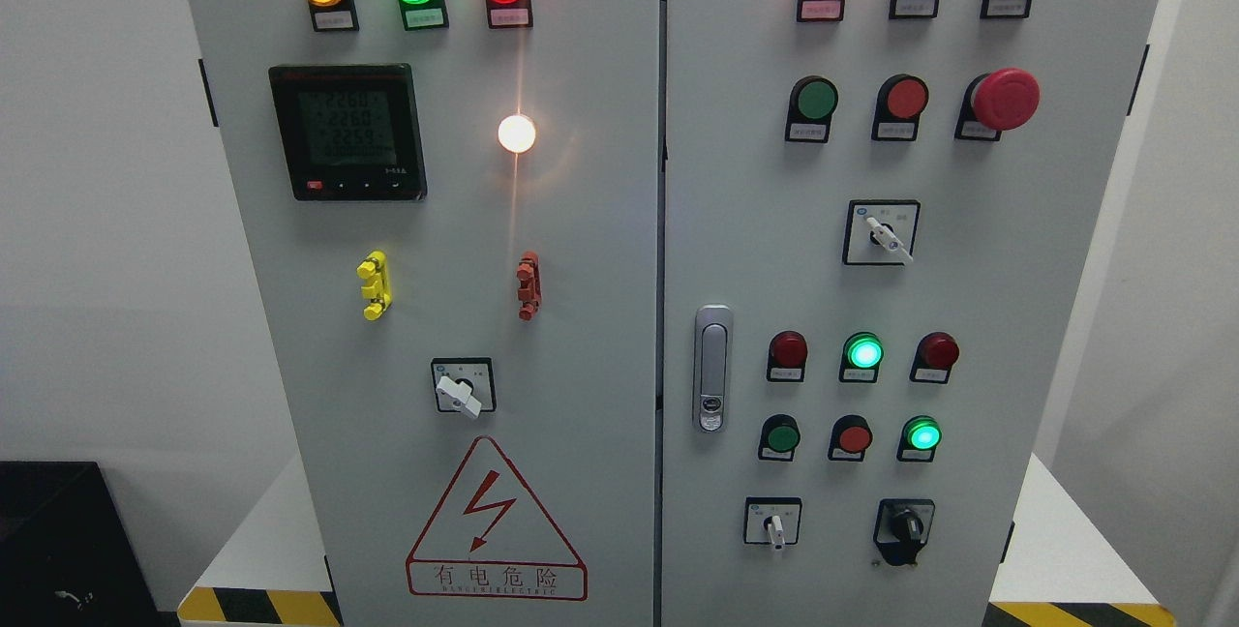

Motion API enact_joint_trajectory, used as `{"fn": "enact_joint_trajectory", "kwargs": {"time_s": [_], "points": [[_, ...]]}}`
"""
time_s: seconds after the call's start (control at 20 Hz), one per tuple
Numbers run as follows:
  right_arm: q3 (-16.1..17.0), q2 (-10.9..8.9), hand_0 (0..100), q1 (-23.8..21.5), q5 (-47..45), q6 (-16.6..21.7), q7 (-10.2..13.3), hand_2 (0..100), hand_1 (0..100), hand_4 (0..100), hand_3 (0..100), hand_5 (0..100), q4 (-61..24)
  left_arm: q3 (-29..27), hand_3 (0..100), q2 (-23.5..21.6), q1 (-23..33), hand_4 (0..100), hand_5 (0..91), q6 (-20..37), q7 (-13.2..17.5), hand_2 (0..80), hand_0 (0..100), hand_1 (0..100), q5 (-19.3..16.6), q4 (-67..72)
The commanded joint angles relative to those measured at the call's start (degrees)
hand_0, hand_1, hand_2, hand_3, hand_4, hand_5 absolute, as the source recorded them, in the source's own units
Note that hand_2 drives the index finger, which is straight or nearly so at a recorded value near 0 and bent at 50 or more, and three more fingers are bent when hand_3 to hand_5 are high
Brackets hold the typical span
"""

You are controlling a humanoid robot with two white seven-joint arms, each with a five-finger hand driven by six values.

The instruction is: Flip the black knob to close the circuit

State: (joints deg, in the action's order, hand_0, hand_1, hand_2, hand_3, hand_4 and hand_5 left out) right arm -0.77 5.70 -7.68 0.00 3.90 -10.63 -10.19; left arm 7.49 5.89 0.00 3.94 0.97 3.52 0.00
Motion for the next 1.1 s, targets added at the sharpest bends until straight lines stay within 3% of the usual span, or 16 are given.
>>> {"fn": "enact_joint_trajectory", "kwargs": {"time_s": [0.0, 0.35, 0.5, 0.75, 1.05], "points": [[-0.5, 0.02, 0, 0.0, -1.4, 0.2, -0.2, 0, 16, 0, 0, 0, 0.5, 0.0, 0, 0.0, 1.2, 0, 0.0, 0.0, 0.0, 0.0, 12, 56, 0.0, -1.3], [-0.5, 0.02, 0, -0.1, -1.6, 0.5, -0.4, 0, 16, 0, 0, 0, 0.5, 0.0, 0, 0.0, 1.2, 0, 0.0, 0.0, 0.0, 0.0, 12, 56, 0.0, -1.3], [0.8, 0.02, 0, 0.0, -2.3, 1.0, -3.3, 0, 15, 0, 0, 0, 0.3, 0.1, 0, 0.0, 1.2, 0, 0.0, 0.0, 0.0, 0.0, 12, 56, 0.0, -1.3], [6.6, 0.72, 0, 1.6, -2.3, 3.5, -8.3, 0, 9, 0, 0, 0, -0.1, 0.0, 0, 0.0, 1.2, 0, 0.0, 0.0, 0.0, 0.0, 12, 56, 0.0, -1.3], [11.0, 1.24, 0, 2.9, -2.9, 5.0, -10.5, 0, 6, 0, 0, 0, -5.5, 0.0, 0, 0.0, 1.2, 0, 0.0, 0.0, 0.0, 0.0, 12, 56, 0.0, -1.3]]}}
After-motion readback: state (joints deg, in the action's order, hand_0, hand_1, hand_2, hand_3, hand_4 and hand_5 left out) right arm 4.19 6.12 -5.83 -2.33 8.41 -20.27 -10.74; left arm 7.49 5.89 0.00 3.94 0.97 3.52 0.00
